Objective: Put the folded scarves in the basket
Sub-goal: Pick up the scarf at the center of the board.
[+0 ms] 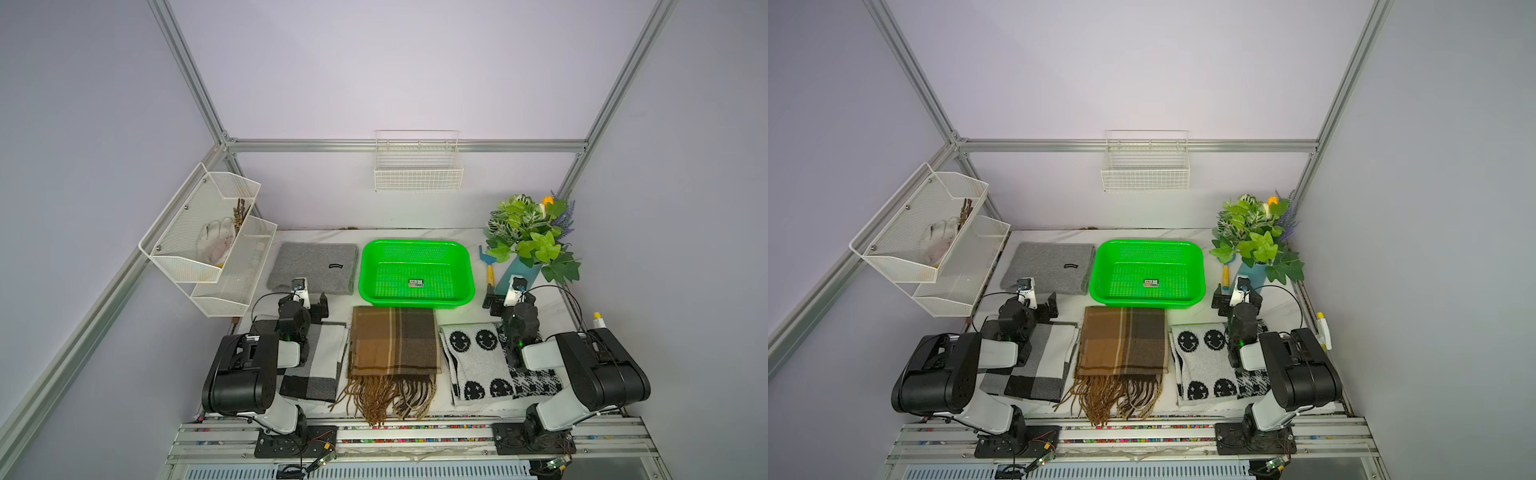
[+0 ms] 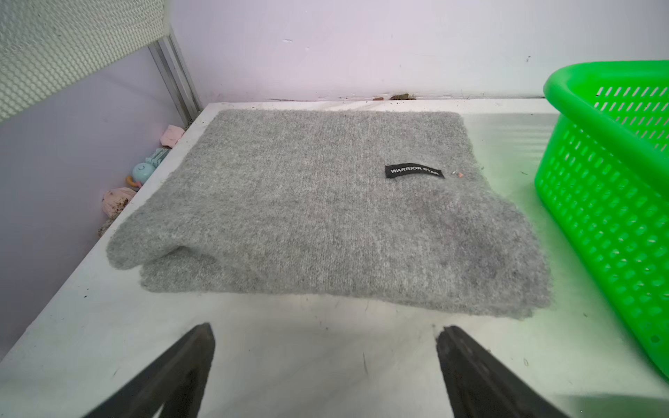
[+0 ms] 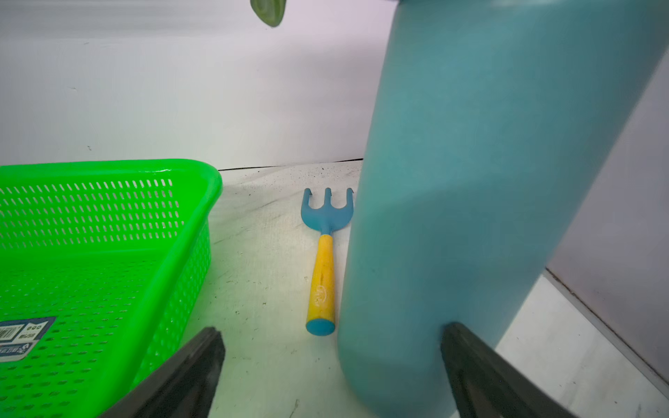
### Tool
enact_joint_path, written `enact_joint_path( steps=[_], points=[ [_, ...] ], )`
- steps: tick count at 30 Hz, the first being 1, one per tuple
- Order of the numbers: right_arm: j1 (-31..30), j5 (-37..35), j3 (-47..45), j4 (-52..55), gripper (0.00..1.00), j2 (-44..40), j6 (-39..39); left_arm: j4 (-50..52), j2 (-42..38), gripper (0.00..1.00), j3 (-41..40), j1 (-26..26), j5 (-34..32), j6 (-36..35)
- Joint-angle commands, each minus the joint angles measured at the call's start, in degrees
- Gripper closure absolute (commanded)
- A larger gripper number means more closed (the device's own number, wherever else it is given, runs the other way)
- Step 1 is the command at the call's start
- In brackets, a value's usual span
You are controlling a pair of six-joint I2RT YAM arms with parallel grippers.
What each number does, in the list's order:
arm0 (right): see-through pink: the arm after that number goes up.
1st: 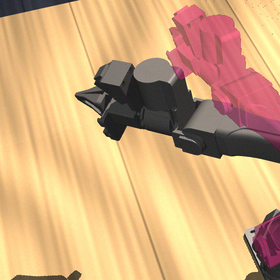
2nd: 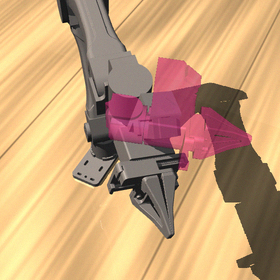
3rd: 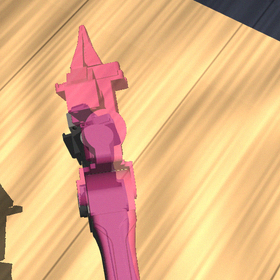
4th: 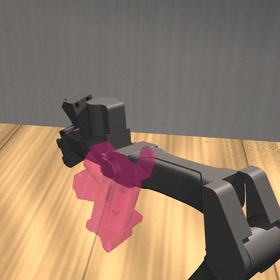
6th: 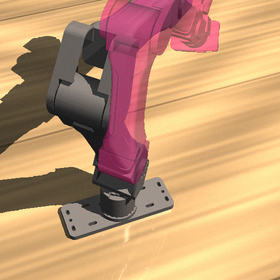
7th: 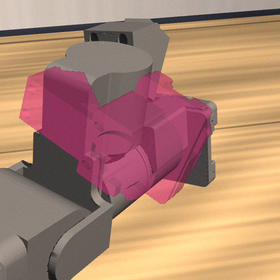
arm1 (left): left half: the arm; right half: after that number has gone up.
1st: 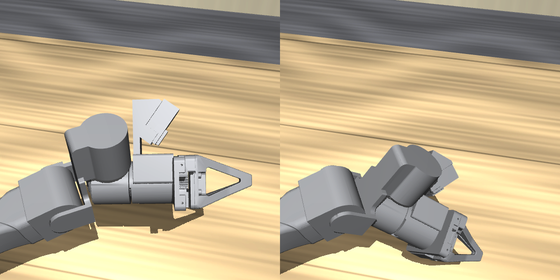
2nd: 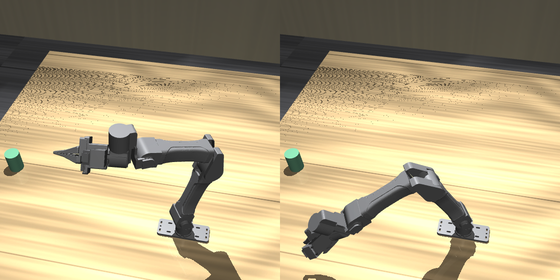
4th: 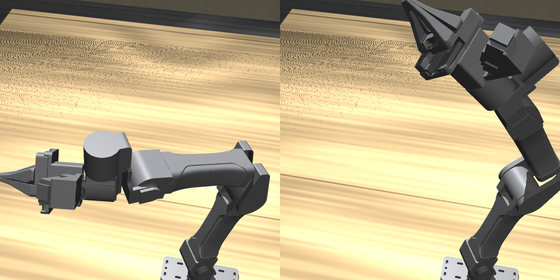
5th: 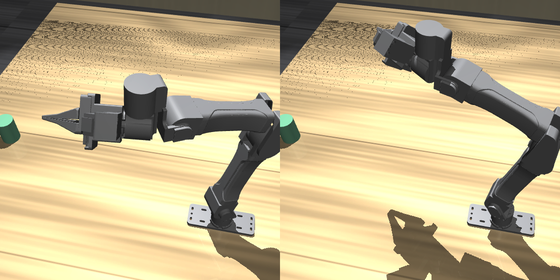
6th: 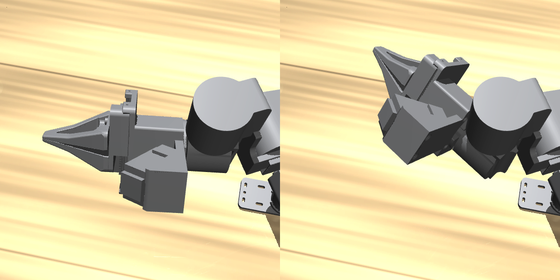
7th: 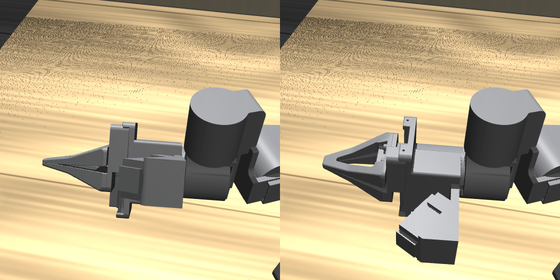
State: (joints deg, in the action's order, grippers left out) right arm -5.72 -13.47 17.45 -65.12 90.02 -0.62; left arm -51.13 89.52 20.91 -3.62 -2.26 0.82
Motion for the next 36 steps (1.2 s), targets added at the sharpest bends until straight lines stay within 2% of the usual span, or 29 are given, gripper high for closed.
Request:
enact_joint_path(
  steps=[1,26,28,29,31,32,36],
  points=[
    [0.53,0.60,-0.23,-1.06,0.00,0.16,-0.55,-0.30,-0.39,0.00,1.33,0.22,-0.50,-0.06],
    [0.57,0.40,-0.80,-2.12,0.00,-0.08,-0.64,-1.41,-0.61,0.00,0.71,0.36,0.03,-0.55],
    [0.27,-2.32,-2.34,-1.63,0.01,-5.18,-0.90,-2.55,-3.11,0.00,-0.72,0.44,-2.12,0.29],
    [0.27,-3.09,-2.63,2.10,0.00,-9.31,-1.63,-1.52,-6.17,0.00,-1.62,0.80,-3.91,0.51],
    [-0.13,4.88,-1.95,11.08,0.00,-16.94,1.50,1.47,-13.49,0.00,-2.84,3.29,-7.59,-0.80],
    [-1.52,4.24,-0.17,16.37,0.01,-19.73,0.03,4.78,-17.00,0.00,-2.57,5.60,-10.59,-1.73],
    [-6.63,5.85,3.50,32.30,0.03,-30.07,-2.90,33.23,-28.07,0.05,6.95,12.06,-10.56,4.94]
  ],
)
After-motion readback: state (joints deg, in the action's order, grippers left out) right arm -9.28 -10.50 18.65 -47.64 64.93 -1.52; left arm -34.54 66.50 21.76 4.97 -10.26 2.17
